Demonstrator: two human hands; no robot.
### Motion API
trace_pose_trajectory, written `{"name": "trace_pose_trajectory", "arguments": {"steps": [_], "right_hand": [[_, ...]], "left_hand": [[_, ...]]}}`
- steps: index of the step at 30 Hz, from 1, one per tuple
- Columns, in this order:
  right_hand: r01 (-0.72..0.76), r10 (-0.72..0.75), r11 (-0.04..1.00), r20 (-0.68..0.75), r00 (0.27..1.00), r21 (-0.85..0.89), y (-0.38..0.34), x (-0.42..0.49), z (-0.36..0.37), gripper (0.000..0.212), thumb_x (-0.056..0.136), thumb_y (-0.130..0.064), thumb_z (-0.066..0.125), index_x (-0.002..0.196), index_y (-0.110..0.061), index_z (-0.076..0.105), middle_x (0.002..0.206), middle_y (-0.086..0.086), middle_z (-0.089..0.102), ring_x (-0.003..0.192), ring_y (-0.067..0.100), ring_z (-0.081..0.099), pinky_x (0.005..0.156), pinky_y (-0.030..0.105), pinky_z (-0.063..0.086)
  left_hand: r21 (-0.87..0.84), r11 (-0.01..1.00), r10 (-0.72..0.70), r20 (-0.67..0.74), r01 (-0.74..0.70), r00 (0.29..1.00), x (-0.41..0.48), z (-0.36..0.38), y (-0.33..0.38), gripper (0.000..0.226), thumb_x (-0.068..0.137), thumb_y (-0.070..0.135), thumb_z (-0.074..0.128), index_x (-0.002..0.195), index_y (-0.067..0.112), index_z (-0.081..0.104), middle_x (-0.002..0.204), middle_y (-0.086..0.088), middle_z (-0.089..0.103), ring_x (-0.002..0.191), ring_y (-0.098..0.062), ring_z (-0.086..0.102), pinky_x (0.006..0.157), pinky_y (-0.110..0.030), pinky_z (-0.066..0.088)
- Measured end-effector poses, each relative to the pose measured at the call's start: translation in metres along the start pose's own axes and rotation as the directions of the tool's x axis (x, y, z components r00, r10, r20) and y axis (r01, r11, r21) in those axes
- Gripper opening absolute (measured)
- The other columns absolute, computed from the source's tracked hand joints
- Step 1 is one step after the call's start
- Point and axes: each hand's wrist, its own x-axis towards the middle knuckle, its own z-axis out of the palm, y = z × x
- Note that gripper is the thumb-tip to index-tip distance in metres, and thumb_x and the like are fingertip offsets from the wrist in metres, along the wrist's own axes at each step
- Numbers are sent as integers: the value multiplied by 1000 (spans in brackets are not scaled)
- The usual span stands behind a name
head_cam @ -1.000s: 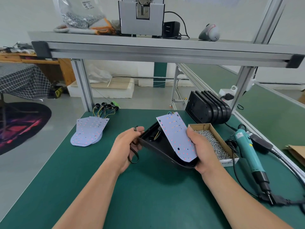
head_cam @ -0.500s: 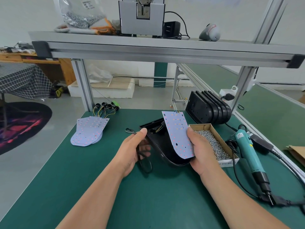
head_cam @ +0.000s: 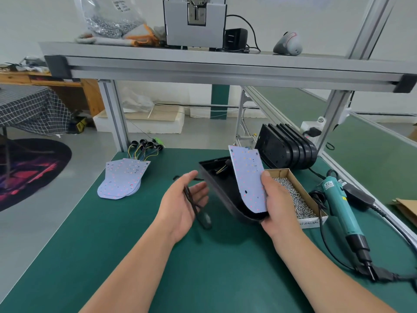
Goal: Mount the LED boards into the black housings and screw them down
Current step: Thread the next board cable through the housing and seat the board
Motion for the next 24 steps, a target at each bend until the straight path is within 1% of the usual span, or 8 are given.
{"name": "trace_pose_trajectory", "arguments": {"steps": [4,7,9,12,14,19,21,24], "right_hand": [[46,-44,994,-29,999,104,-6,2,-3,32,107,-38,57,98,-26,86,114,4,80,97,20,79,71,32,63],[100,-100,993,-11,995,65,-5,2,-2,35,108,-33,54,92,-30,86,114,3,80,96,17,78,69,30,62],[123,-123,992,5,992,-7,-1,3,-2,36,109,-32,52,94,-29,85,113,4,80,95,18,78,68,29,61],[129,-127,988,36,991,-83,3,4,-3,36,110,-33,52,97,-24,85,115,7,79,97,20,78,70,30,62],[117,-111,987,65,992,-107,3,4,-5,36,109,-32,52,97,-23,85,113,7,80,96,19,78,69,30,62],[21,3,981,122,993,-192,1,9,-11,31,105,-28,56,99,-19,85,113,8,80,94,21,77,74,33,59],[0,35,977,160,987,-215,-5,10,-14,26,94,-31,67,100,-12,83,112,11,79,94,26,75,79,37,55],[48,24,941,207,978,-335,-11,10,-17,39,70,-32,70,88,2,72,92,15,69,82,26,61,75,40,43]], "left_hand": [[49,999,3,-89,1,996,0,-3,-2,40,108,40,55,114,5,74,111,-19,76,96,-30,76,84,-44,63],[153,988,-5,-4,6,1000,-7,2,-4,54,99,61,61,106,9,72,108,-14,78,99,-30,78,75,-42,64],[188,982,1,60,-13,998,-10,4,-4,72,85,73,68,113,8,69,113,-14,78,104,-33,77,78,-46,65],[219,974,25,138,-55,990,-13,6,-5,85,81,61,77,131,-5,58,131,-23,71,115,-41,73,95,-60,60],[213,975,29,124,-55,992,-12,6,-5,76,80,47,82,130,-4,57,132,-26,69,111,-41,73,98,-63,58],[228,969,74,82,-91,994,-4,-2,-4,33,84,27,76,110,9,67,115,-25,75,91,-32,77,81,-49,64],[237,962,128,45,-135,991,-1,-5,-3,25,86,25,73,105,9,68,108,-24,77,84,-29,76,74,-45,63],[220,959,190,-41,-176,981,3,-10,1,21,81,29,73,91,13,63,86,-14,73,70,-27,71,64,-41,61]]}}
